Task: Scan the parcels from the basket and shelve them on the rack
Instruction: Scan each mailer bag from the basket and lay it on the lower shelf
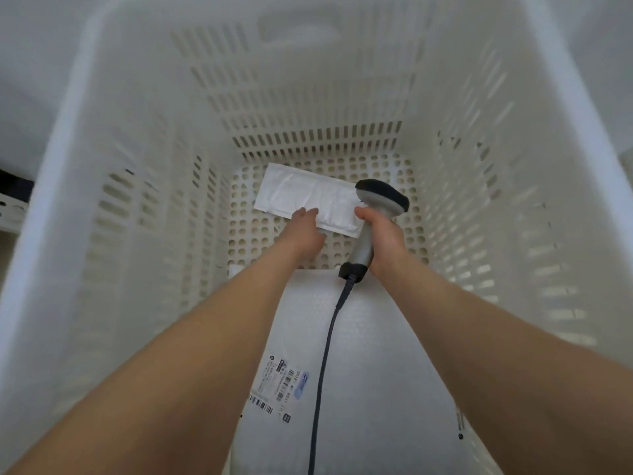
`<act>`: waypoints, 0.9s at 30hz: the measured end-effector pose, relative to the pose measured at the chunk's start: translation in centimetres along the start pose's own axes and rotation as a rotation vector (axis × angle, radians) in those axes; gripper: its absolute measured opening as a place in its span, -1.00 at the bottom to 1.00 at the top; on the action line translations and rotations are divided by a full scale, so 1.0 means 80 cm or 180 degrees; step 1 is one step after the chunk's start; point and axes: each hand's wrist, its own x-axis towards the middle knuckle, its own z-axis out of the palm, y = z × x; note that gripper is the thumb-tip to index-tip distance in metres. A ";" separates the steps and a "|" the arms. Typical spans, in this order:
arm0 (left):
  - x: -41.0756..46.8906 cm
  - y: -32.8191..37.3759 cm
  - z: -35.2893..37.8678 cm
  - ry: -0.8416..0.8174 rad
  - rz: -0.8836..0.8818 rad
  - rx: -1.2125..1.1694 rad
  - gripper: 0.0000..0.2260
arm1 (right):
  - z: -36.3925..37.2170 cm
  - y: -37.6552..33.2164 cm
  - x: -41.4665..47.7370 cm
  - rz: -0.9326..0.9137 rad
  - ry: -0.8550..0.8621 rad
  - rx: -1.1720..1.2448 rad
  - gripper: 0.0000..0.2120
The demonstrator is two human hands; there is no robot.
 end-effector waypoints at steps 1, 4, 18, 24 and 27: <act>0.007 0.001 0.001 -0.0062 -0.0035 0.0082 -0.43 | 0.000 0.000 0.006 -0.0028 0.0009 -0.0016 -0.50; 0.020 0.005 0.005 -0.0174 -0.0087 0.0401 -0.42 | 0.002 0.003 0.016 -0.0059 -0.0056 -0.0059 -0.55; -0.023 -0.012 0.000 0.0262 -0.0007 0.0278 -0.41 | 0.001 0.013 -0.017 0.0053 -0.0350 0.0014 -0.60; -0.115 0.009 -0.061 0.0589 -0.0277 0.0538 -0.55 | -0.014 -0.015 -0.130 0.0289 -0.0382 0.0166 -0.82; -0.179 0.029 -0.105 0.0589 -0.0534 0.0293 -0.78 | -0.010 -0.033 -0.201 0.0330 -0.0369 0.0311 -0.85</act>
